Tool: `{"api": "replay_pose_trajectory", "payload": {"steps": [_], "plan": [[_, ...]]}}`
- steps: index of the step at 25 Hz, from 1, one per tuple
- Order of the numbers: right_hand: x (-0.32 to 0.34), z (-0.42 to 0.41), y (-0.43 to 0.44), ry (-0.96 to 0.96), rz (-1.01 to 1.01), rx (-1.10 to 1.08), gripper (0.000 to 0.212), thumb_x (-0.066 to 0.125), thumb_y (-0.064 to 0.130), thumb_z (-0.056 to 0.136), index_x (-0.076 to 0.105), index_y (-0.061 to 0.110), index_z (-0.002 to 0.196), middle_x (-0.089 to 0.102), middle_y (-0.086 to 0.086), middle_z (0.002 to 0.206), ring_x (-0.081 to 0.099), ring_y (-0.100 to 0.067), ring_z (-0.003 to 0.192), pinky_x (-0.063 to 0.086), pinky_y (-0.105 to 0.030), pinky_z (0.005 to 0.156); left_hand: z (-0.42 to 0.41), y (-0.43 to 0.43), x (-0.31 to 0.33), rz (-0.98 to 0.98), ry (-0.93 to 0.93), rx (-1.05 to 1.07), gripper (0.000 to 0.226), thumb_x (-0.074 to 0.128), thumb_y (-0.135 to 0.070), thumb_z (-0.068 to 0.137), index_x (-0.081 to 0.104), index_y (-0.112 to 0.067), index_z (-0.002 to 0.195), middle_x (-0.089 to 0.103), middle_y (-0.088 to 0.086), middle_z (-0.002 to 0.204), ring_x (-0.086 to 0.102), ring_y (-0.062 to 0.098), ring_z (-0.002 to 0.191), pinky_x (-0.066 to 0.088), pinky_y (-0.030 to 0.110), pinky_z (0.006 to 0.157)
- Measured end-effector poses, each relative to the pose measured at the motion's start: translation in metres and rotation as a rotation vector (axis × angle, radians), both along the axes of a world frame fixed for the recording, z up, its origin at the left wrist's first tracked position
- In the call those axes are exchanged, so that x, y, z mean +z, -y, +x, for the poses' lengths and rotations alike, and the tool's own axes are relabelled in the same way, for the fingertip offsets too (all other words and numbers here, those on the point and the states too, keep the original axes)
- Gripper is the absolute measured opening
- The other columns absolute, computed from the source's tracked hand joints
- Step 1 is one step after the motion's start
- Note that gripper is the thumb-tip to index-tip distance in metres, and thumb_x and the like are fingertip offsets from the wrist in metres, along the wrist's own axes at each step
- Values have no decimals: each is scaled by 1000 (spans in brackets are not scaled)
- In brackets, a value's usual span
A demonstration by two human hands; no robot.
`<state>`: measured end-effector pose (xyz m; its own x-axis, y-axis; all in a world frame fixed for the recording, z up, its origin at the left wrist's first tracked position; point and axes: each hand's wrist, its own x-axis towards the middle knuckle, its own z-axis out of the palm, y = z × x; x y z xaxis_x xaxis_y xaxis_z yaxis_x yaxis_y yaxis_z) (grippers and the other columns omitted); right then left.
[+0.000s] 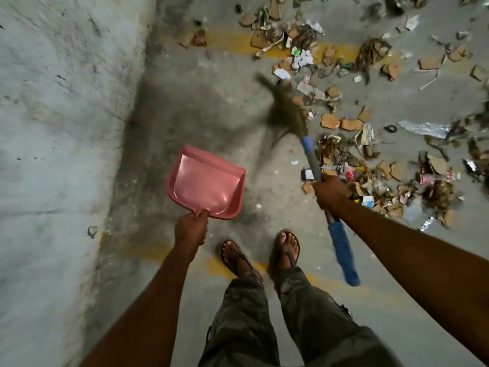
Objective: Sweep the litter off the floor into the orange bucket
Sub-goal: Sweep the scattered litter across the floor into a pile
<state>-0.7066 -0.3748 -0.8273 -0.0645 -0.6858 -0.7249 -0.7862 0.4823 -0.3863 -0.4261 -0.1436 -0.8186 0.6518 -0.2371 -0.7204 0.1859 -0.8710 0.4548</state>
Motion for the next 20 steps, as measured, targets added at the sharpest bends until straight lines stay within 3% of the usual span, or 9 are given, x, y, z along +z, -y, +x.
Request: {"api": "replay_pose_trajectory", "payload": {"steps": [2,5,9,12,14,16,18,20], "plan": [[5,1,-4,20,-153,-82,27,57,35,94,63,11,107,66,-13,83,66,-29,65,60,-41,56,-19,-3,1,-38,-15,-5,40,69,-37,95,63,-9,68,52,5,52,43,14,35,35,21,39],[37,-15,-38,184,-175,-156,21,55,24,100,61,16,118,62,-8,76,59,-21,57,52,-33,46,-39,-15,6,-48,-37,-19,41,70,-37,95,61,-9,66,52,4,50,43,16,36,35,22,39],[60,-56,-134,219,-67,97,34,57,22,101,59,28,134,65,-9,80,59,-23,60,52,-34,49,-51,-41,5,-28,-8,-96,49,69,-54,82,62,-10,63,58,8,53,52,24,42,43,27,48],[46,-97,-192,156,109,203,32,59,20,100,61,35,127,65,-9,78,57,-23,55,51,-35,48,-64,-68,1,7,-12,-141,49,66,-56,79,63,-9,65,61,9,56,55,25,44,45,29,51],[31,-128,-198,72,199,115,20,62,20,98,67,24,117,63,-9,72,54,-21,47,45,-28,42,-76,-82,-1,12,-42,-148,45,68,-45,90,63,-7,67,59,9,55,53,24,43,44,28,50],[10,-152,-189,-35,136,29,23,63,21,96,69,10,116,63,-9,70,56,-22,47,47,-27,42,-90,-88,-8,-5,-72,-160,41,68,-40,94,63,-7,69,57,9,54,50,22,41,41,26,49],[-3,-162,-177,-128,-27,58,31,61,26,98,65,10,124,65,-9,77,63,-28,57,52,-31,50,-107,-87,-12,-25,-86,-194,40,68,-39,96,62,-9,69,55,8,54,47,19,40,38,24,46],[-4,-165,-172,-93,-152,13,36,58,29,98,61,13,131,64,-10,83,65,-31,67,59,-42,60,-124,-82,-12,-39,-90,-229,40,68,-39,96,62,-9,70,56,7,54,47,18,39,38,24,45]]}}
